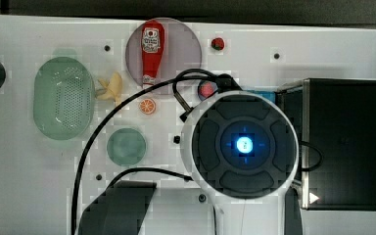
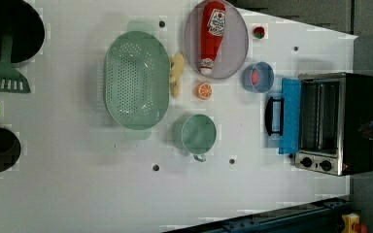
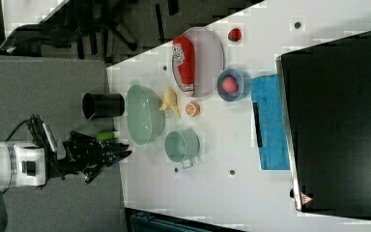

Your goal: Flap open oven.

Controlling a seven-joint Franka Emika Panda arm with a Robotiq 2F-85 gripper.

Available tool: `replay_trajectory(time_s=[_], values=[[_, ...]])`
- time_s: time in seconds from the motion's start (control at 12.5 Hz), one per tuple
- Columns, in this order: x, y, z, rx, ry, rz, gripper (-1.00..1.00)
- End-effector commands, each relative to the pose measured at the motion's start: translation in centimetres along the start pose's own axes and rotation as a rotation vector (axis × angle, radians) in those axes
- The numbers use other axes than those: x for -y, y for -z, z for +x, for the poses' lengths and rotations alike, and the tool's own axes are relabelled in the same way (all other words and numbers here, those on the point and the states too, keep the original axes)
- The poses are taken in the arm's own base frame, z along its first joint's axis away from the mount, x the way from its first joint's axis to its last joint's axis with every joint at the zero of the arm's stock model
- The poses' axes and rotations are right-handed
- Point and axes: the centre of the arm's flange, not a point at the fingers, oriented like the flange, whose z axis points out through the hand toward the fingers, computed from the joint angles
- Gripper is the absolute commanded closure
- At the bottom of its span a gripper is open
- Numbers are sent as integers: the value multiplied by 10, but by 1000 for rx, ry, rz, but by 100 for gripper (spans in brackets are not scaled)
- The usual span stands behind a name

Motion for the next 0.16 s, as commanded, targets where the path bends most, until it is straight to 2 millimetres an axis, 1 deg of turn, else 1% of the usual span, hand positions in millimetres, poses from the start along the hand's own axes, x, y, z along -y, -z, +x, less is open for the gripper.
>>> replay_trajectory(time_s=[0.08,0.16], values=[[2,-8,5,26,-60,-15,65],[2,-9,6,28,-60,-18,65]])
